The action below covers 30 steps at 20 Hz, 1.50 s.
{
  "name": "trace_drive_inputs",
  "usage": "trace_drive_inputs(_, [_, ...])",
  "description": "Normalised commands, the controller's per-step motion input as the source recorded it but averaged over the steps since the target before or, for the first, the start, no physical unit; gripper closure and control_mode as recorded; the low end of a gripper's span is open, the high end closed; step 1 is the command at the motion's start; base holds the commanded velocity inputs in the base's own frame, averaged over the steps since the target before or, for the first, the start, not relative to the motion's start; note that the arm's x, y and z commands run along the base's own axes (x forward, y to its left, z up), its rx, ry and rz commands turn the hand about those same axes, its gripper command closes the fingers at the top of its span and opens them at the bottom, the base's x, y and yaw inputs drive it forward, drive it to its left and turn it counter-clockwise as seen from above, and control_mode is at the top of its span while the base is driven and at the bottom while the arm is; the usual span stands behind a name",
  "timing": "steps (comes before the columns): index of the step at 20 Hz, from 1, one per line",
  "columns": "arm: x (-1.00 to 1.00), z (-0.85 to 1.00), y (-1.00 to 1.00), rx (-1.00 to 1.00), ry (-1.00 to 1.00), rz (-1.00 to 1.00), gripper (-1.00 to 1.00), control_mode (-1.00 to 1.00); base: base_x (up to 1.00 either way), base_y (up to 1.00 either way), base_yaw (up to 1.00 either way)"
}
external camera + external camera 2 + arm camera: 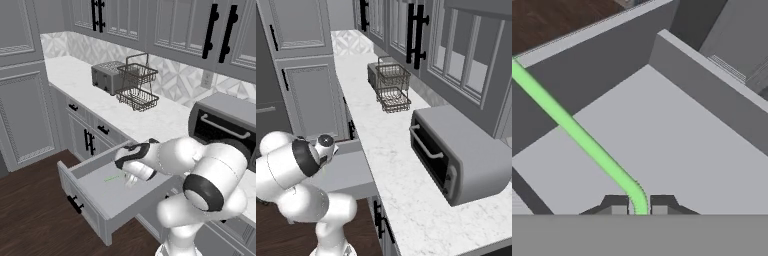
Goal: Take a straw from the drawer in front and place it inside the glass cup on the dining counter.
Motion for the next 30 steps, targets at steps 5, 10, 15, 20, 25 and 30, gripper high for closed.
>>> trace_drive_inputs(5, [0.03, 1.0, 0.39, 0.0, 0.0, 0.0, 1.0, -1.0, 0.0, 0.0, 0.0])
trace_drive_inputs(10, [0.12, 1.0, 0.28, 0.0, 0.0, 0.0, 1.0, -1.0, 0.0, 0.0, 0.0])
trace_drive_inputs(15, [0.03, 1.0, 0.05, -0.03, 0.05, -0.02, 1.0, -1.0, 0.0, 0.0, 0.0])
trace_drive_inputs(20, [0.0, 1.0, -0.03, -0.09, 0.19, -0.08, 1.0, -1.0, 0.0, 0.0, 0.0])
trace_drive_inputs(25, [-0.12, 0.96, -0.21, -0.17, 0.25, -0.15, 1.0, -1.0, 0.0, 0.0, 0.0])
trace_drive_inputs(30, [-0.27, 0.25, -0.48, -0.18, 0.21, -0.21, 1.0, -1.0, 0.0, 0.0, 0.0])
